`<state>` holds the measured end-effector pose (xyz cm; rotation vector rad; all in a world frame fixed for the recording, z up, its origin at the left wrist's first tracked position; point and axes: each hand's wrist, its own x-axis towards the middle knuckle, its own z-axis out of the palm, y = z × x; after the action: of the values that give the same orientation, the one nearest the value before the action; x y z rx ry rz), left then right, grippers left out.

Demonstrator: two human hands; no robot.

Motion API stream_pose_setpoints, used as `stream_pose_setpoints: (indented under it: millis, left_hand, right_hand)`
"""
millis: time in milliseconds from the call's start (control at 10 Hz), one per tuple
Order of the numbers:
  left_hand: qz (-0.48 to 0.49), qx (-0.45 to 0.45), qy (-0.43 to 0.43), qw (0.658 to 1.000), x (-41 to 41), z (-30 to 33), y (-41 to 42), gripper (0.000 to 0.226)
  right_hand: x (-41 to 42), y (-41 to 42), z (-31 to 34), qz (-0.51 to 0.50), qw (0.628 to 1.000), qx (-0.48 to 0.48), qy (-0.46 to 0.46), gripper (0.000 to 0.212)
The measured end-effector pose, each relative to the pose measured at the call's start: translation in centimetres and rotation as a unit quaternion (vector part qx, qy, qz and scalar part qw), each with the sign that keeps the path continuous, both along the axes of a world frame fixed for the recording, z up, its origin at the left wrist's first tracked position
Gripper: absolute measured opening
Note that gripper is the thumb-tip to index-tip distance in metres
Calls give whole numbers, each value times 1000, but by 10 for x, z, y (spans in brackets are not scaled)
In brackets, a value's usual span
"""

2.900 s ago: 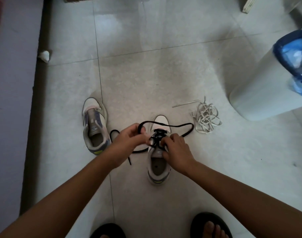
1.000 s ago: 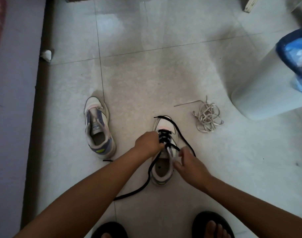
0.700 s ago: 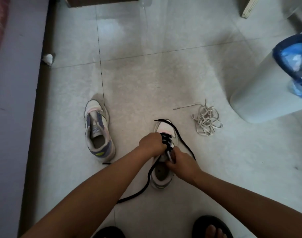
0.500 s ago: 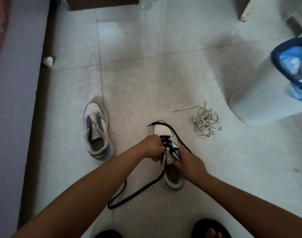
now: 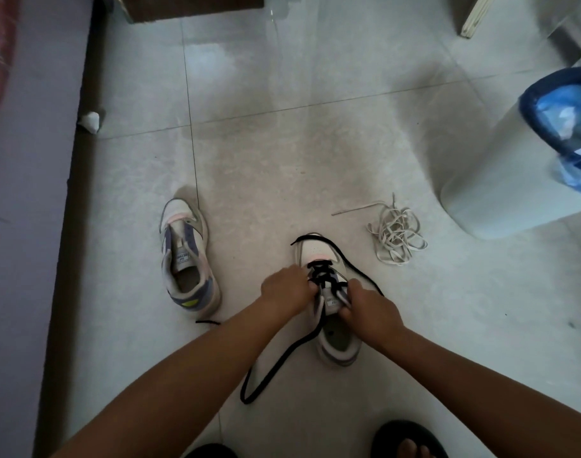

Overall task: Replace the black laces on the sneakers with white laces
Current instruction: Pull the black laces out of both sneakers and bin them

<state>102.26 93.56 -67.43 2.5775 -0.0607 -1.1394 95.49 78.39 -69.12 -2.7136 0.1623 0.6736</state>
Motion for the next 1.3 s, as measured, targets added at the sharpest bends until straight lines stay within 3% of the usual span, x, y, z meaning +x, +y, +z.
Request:
stream_pose_setpoints:
  millis: [100,200,300,400,500,600,700,800,900,1000,1100,1200,1300]
  left_hand:
    - [191,-151,220,945,-7,-5,-6,38]
    - [58,-156,78,983,-6,-6,-4,35]
    - [-279,81,-237,927,9,-5,20,21]
    - [-358,181,-371,838,16,-4,32,17]
    - [113,-26,-51,992,10,-6,21,28]
    - [357,-183,234,886,6,-1,14,38]
    - [217,-214,222,926,-5,-10,16,32]
    - [57,-128,88,986,-1,-10,27,27]
    - [-201,169,-199,944,26,-7,54,22]
    - [-196,229,-261,917,37,-3,69,25]
    - [99,21,28,994,22,-2,51,49]
    - [232,-91,266,931,1,1,28,63]
    - [270,-182,267,907,-17,-8,6,48]
  right_hand:
    - [-2,2,-1,-6,1000,-3,6,28]
    - [-2,1,1,-1,1000,-3,8,28]
    - [-1,-3,3,0,1000,-6,12,30]
    - [-1,0,3,12,1000,-5,9,30]
    - [2,8,2,1,1000,20,20,27]
    - [1,9,0,-12,999,30,22,28]
    - [-2,7,-1,-22,999,30,18,28]
    - [-3,6,-1,-23,999,35,22,27]
    - [-4,1,-1,-31,999,29,26,27]
    - [-5,-1,-2,-32,999,27,24,28]
    - [-4,-1,0,-29,999,20,25,29]
    - [-5,-1,-1,-33,999,23,20,28]
    - [-6,-1,-1,-34,999,22,18,27]
